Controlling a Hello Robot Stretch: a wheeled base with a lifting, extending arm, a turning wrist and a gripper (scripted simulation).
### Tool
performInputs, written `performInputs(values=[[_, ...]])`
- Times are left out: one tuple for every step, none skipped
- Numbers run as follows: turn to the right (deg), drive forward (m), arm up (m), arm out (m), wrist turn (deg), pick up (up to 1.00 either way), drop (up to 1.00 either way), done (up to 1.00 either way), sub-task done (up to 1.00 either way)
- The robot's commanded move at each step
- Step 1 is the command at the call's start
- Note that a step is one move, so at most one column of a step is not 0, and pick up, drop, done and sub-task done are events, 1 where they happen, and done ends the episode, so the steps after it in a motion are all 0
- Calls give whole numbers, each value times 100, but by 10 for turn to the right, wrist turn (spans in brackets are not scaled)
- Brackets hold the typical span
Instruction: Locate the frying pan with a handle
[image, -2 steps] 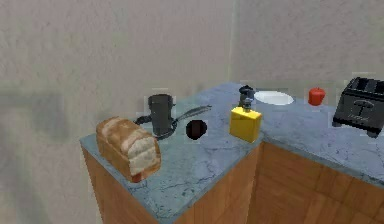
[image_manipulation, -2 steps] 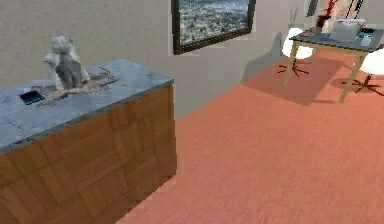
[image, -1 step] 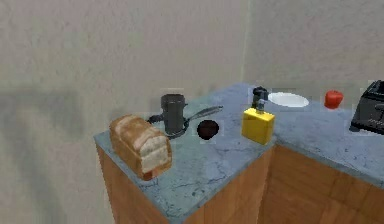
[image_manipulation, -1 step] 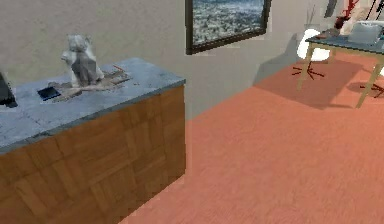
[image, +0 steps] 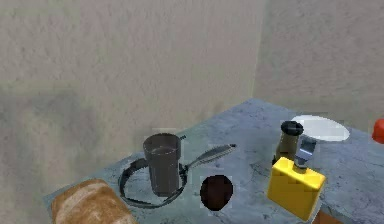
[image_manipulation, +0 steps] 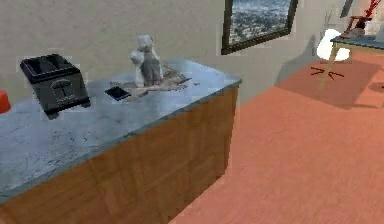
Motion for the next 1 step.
performInputs(values=[[0, 0, 0, 0, 0, 0, 0, 100, 0]])
